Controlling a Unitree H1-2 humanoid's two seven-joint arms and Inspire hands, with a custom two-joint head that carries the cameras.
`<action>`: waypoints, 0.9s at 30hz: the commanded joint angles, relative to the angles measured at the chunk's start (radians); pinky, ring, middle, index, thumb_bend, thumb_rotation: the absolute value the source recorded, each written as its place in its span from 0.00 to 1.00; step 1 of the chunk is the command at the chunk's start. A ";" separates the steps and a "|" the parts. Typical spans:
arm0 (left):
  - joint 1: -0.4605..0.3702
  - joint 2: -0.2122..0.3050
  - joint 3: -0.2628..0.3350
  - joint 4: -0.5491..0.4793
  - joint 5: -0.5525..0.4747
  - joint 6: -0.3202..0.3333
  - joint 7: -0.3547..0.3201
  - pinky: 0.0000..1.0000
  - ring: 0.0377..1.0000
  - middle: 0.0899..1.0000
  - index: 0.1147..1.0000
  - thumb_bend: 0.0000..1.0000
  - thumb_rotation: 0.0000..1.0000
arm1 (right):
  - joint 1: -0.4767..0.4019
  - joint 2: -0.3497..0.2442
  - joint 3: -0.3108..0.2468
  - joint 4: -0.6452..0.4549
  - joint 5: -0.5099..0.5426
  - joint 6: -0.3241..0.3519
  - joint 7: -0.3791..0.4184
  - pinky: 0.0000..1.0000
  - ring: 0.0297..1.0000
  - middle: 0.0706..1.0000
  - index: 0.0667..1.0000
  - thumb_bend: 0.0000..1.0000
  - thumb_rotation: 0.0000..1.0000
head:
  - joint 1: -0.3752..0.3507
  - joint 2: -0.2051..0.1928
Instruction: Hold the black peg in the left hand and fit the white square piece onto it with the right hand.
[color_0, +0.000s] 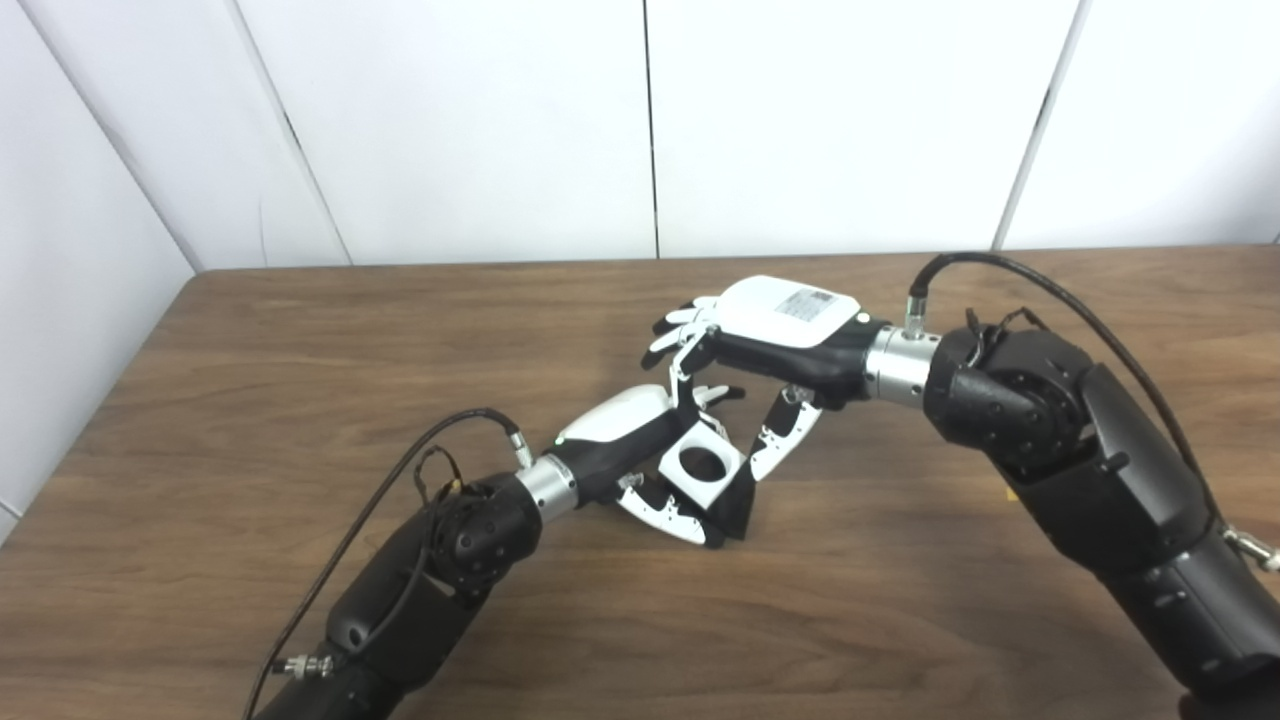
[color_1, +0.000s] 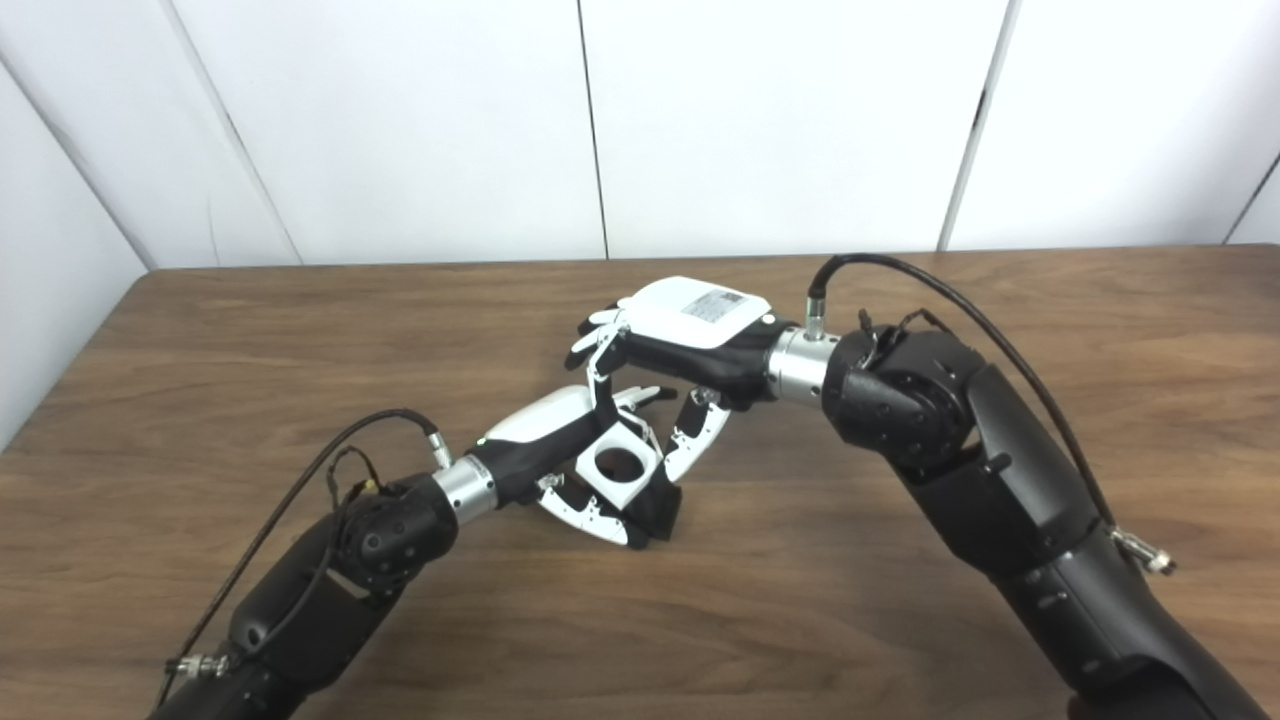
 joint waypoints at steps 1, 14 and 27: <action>0.019 0.004 -0.032 0.023 0.059 0.047 -0.033 0.97 1.00 1.00 0.43 0.52 0.08 | -0.050 -0.012 -0.008 -0.019 0.003 -0.028 -0.010 0.96 0.94 0.84 0.44 0.52 0.14 | -0.001 0.002; 0.018 -0.002 -0.033 0.025 0.060 0.045 -0.028 0.96 1.00 1.00 0.43 0.52 0.08 | -0.044 -0.020 -0.001 -0.009 0.002 -0.030 -0.009 0.96 0.93 0.83 0.44 0.52 0.14 | 0.003 0.006; 0.020 0.000 -0.031 0.013 0.055 0.054 -0.036 0.96 1.00 1.00 0.43 0.52 0.08 | -0.044 -0.025 -0.001 0.015 0.000 -0.048 -0.021 0.95 0.92 0.83 0.44 0.52 0.14 | 0.005 0.014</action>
